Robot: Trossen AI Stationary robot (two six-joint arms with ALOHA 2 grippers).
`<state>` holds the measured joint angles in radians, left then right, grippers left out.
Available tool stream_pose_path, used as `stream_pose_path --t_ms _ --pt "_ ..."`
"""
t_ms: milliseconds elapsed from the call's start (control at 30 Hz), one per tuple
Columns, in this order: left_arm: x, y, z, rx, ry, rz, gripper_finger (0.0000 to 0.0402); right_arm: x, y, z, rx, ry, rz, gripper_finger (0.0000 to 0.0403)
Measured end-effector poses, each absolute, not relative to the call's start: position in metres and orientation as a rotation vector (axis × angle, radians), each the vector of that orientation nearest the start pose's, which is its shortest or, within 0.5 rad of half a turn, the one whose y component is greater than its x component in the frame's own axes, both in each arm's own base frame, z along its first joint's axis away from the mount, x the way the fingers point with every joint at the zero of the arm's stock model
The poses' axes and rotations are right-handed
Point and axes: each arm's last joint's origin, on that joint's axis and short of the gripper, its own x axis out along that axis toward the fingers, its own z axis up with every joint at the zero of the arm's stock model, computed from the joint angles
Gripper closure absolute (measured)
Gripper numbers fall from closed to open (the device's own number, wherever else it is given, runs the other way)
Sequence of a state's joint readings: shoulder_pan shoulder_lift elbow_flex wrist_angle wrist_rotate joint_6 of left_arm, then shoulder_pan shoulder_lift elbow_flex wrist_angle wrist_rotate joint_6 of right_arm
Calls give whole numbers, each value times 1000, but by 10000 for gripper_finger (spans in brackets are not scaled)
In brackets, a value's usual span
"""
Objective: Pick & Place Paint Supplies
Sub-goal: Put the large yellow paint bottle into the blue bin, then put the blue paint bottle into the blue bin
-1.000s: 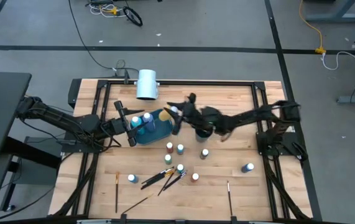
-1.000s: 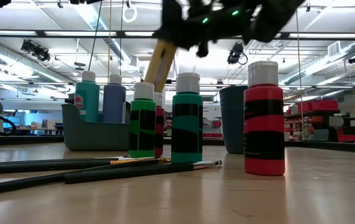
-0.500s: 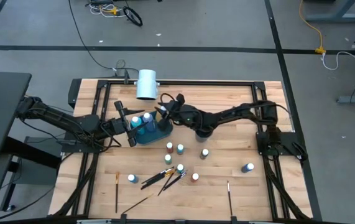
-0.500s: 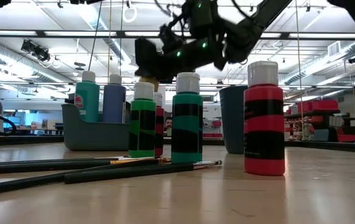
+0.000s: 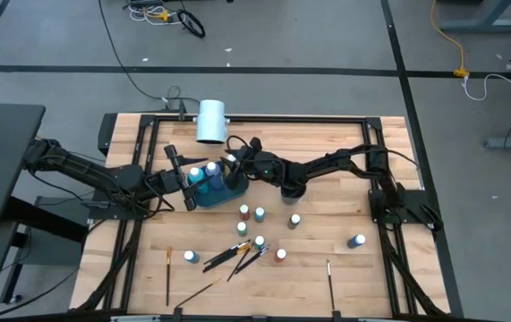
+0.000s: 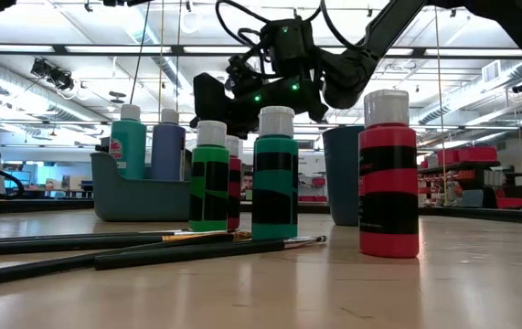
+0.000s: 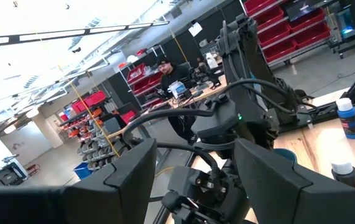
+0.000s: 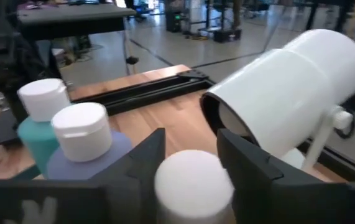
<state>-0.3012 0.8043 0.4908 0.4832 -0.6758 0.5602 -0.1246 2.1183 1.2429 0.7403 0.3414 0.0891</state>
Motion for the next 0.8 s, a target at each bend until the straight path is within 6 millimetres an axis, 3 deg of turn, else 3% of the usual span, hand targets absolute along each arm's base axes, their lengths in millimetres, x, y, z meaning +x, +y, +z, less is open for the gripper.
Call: stream_pose_path --t_ms 200,400,567,800 --pt "175 -35 290 473 -42 404 173 450 -67 168 30 93 -428 214" --pt "175 -35 290 472 -42 404 173 451 -64 183 -88 -15 -423 191" --pt "175 -35 290 469 -42 404 173 445 -51 216 -186 -62 -400 184" --pt "175 -35 290 439 -43 401 173 423 -17 260 -357 124 -311 183"
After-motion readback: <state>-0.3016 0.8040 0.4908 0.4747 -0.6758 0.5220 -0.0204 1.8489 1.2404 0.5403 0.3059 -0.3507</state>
